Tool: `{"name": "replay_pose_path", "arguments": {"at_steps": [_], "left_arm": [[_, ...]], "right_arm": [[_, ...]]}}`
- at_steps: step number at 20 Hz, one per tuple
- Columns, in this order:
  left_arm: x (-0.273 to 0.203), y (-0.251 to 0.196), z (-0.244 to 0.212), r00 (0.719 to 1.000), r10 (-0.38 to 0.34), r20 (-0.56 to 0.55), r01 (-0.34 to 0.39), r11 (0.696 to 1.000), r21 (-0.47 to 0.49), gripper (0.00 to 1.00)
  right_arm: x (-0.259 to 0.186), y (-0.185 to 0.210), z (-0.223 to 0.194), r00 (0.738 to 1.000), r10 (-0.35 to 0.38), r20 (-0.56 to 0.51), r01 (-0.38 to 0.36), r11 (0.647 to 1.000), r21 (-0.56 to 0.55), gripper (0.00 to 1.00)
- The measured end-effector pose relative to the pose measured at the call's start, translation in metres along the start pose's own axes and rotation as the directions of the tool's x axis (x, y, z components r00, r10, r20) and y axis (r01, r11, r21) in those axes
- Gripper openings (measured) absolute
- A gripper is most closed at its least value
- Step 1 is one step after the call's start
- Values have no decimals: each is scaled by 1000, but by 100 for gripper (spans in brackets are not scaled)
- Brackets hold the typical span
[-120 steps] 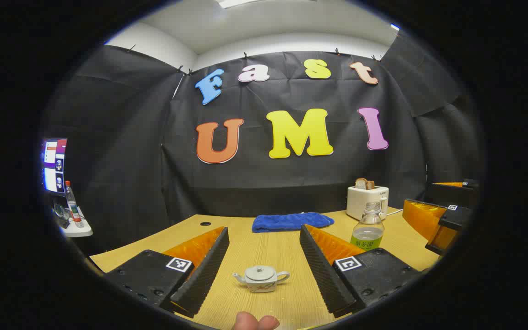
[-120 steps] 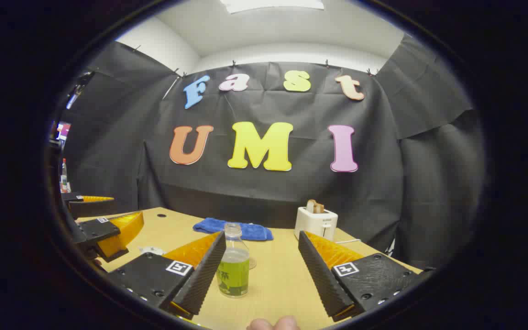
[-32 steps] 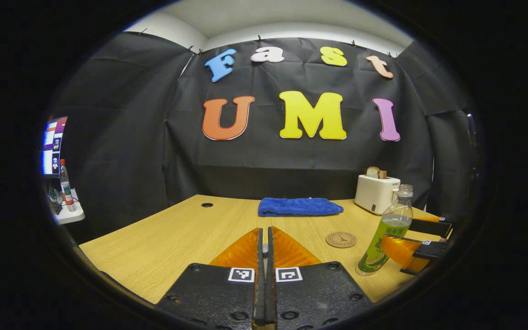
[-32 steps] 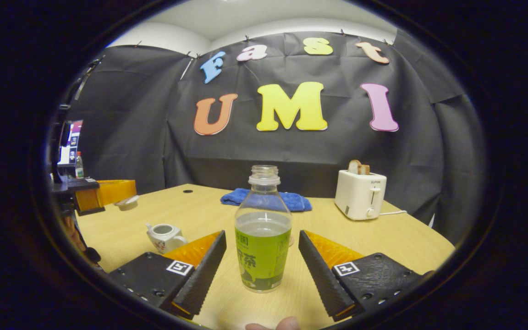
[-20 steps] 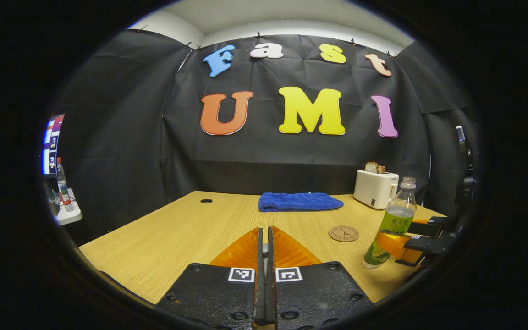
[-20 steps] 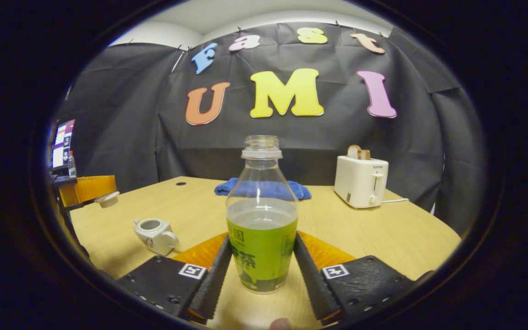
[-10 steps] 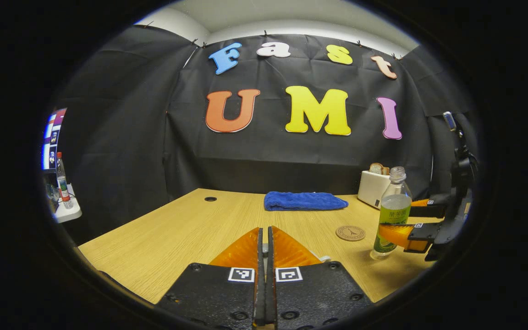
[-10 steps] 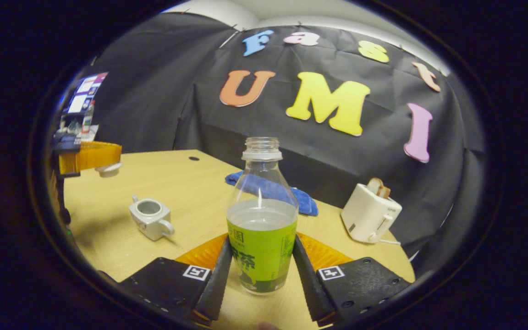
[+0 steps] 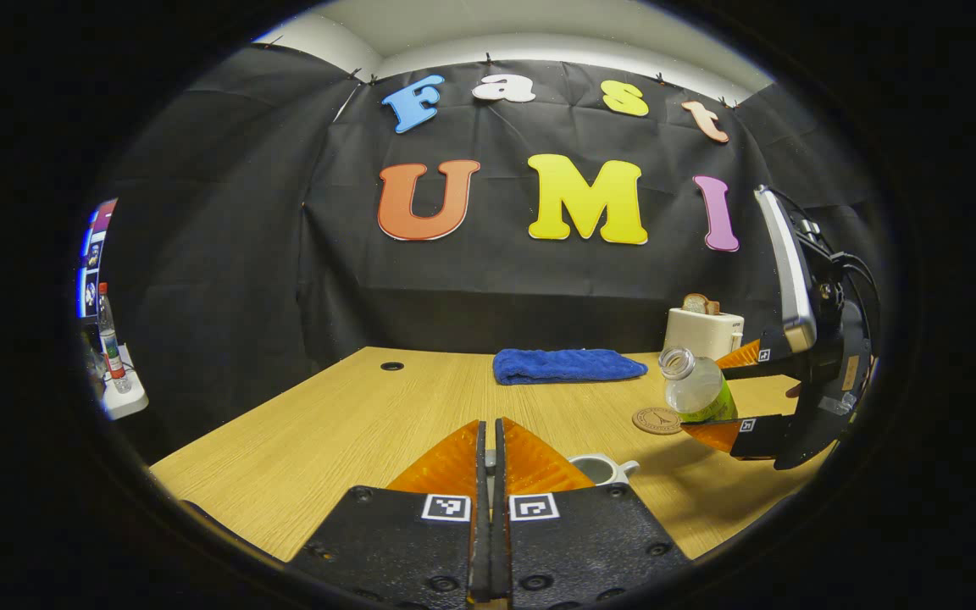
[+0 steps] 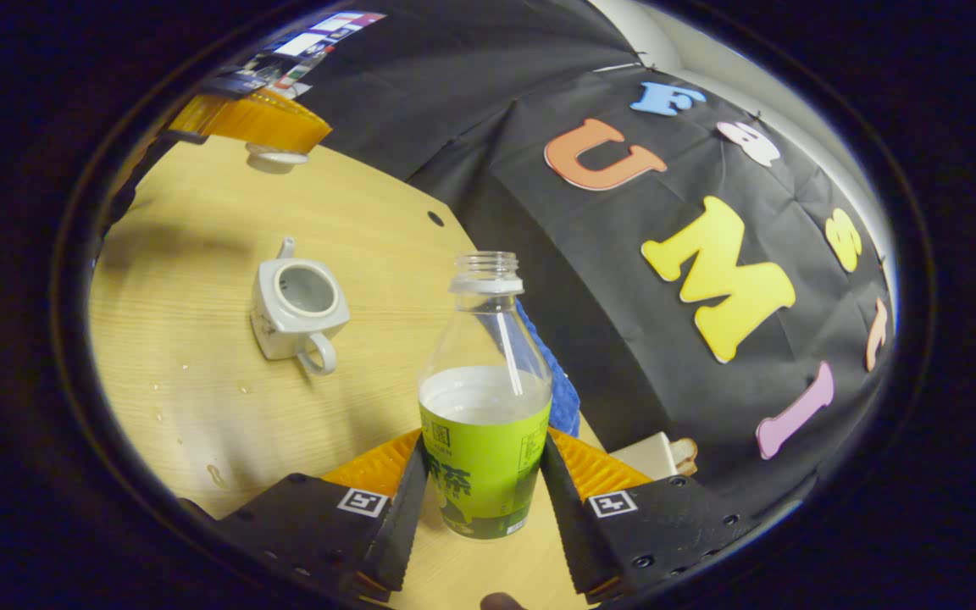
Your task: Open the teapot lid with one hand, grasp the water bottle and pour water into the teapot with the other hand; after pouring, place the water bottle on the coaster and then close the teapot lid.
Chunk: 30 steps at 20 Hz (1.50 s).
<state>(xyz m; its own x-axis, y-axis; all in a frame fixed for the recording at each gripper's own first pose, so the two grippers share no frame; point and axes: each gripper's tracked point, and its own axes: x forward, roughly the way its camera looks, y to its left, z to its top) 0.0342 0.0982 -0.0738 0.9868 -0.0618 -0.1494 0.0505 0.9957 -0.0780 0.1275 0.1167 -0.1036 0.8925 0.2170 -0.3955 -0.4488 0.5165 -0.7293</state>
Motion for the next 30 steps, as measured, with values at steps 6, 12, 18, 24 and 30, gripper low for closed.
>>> {"name": "replay_pose_path", "arguments": {"at_steps": [6,12,18,24,30], "left_arm": [[-1,9,-1,1000,-10,3,10,1000,19,3],[-2,10,-3,1000,-25,0,25,999,31,3],[-4,23,-4,1000,-11,-4,11,999,39,3],[-5,27,-6,1000,-4,-12,5,999,43,2],[-5,30,-7,1000,1,-17,0,999,43,3]], "right_arm": [[7,13,14,1000,-17,0,17,972,-236,72],[13,19,22,999,-50,9,49,907,-417,71],[19,17,29,995,-92,27,91,826,-557,72],[23,11,38,990,-132,57,137,736,-663,71],[23,4,49,980,-167,105,188,634,-750,72]]}}
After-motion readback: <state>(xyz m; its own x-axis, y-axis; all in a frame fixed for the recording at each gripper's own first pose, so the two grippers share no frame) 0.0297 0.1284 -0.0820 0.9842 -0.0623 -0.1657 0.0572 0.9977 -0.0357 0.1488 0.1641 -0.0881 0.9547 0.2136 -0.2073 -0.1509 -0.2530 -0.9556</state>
